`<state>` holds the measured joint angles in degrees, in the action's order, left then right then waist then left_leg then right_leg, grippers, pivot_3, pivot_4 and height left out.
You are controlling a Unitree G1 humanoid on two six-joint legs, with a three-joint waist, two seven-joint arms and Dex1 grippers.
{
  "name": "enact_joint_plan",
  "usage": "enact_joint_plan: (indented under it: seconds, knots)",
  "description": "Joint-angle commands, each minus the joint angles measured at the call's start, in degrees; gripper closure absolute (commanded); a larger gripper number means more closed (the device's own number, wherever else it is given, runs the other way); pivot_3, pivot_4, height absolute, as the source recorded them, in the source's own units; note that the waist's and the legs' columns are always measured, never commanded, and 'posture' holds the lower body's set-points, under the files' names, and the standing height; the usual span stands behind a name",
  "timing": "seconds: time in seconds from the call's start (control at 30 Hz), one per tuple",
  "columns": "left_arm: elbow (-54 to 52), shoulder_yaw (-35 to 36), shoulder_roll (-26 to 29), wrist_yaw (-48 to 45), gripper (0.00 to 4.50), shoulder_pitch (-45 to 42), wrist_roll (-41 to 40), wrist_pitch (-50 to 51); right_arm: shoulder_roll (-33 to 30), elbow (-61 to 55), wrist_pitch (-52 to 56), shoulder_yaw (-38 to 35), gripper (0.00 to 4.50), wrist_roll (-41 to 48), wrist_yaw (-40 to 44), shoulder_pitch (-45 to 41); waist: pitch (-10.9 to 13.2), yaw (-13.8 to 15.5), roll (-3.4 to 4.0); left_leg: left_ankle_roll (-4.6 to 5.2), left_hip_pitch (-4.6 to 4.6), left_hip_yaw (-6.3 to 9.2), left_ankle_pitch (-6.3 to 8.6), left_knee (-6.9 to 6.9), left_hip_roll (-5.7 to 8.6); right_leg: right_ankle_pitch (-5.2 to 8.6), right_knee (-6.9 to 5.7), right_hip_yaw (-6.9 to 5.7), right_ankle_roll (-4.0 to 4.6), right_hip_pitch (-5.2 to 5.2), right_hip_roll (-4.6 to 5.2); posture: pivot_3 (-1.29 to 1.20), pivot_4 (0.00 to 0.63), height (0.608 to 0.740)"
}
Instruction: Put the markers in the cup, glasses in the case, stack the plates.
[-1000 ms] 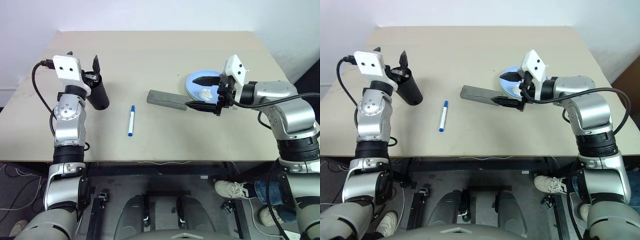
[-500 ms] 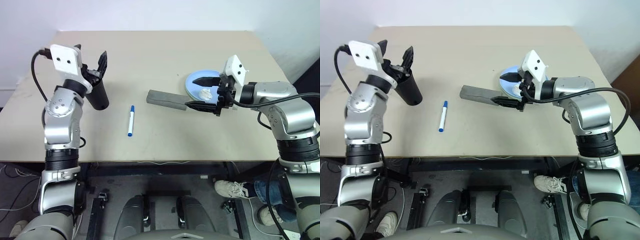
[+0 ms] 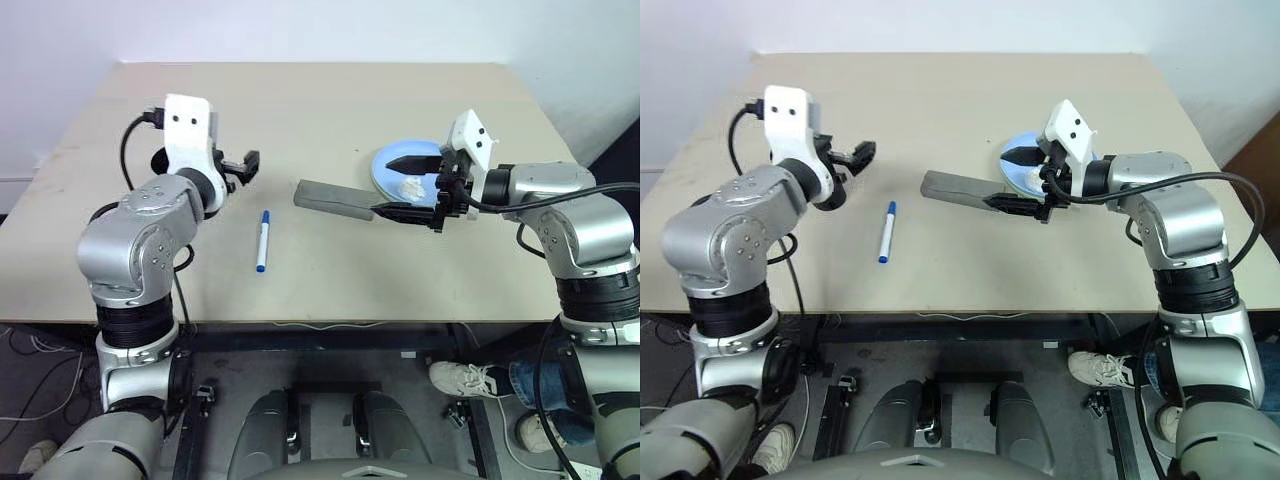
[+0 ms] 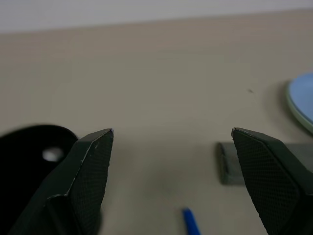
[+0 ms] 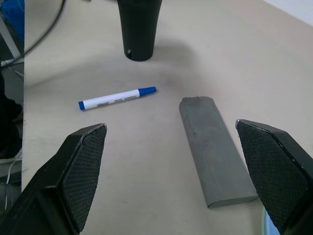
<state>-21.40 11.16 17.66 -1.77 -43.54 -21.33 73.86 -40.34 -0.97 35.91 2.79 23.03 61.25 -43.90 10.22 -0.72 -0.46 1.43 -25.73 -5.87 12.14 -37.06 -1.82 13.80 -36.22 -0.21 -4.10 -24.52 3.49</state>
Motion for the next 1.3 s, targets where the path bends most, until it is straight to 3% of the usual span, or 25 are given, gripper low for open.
enact_joint_plan:
  seconds: [0.03, 0.2, 0.6, 0.87, 1.3]
  knots:
    - [-2.6, 2.9, -2.7, 3.1, 0.46, -3.1, 1.0, 9.6, -0.7, -0.9, -1.1, -1.1, 0.00, 0.3, 0.5, -1.6, 0.0, 0.0, -0.01, 0.00, 0.01, 0.00, 0.00, -0.01, -0.01, 0.00, -0.01, 0.00, -0.01, 0.00, -0.10, 0.00, 0.150, 0.740]
    - [0.7, 3.2, -6.2, 7.8, 0.46, -3.1, 5.2, 18.4, -1.0, -0.9, -0.5, -1.1, 0.00, 0.2, 0.7, -1.8, 0.0, -0.1, -0.03, 0.01, 0.04, 0.01, -0.01, -0.04, -0.04, -0.01, -0.05, 0.02, -0.08, 0.01, -0.25, 0.00, 0.150, 0.740]
    - [6.9, 2.5, -10.3, 10.1, 0.46, 1.4, 6.3, 18.6, -2.5, -3.1, 1.0, -2.2, 0.00, 2.8, 3.3, -1.0, 0.0, 0.1, -0.05, -0.02, 0.05, 0.01, 0.01, -0.06, -0.01, 0.00, -0.06, 0.03, -0.06, 0.02, 0.00, 0.00, 0.150, 0.740]
    - [12.2, -1.1, -13.1, 9.2, 0.46, -0.7, 7.7, 18.6, -2.0, -2.9, 0.6, -1.7, 0.00, 2.5, 2.3, -1.2, 0.0, 0.1, -0.06, -0.07, 0.04, 0.03, 0.04, -0.04, 0.01, 0.02, -0.04, 0.04, 0.01, 0.01, 0.10, 0.00, 0.150, 0.740]
    - [18.8, -0.2, -14.9, 10.1, 0.46, -2.5, 12.4, 18.6, -2.6, -3.7, 1.2, -2.2, 0.00, 2.8, 1.0, -0.4, 0.0, 0.0, 0.00, -0.21, 0.19, 0.04, 0.12, 0.05, 0.00, 0.06, -0.06, 0.11, 0.21, 0.07, 0.22, 0.00, 0.150, 0.740]
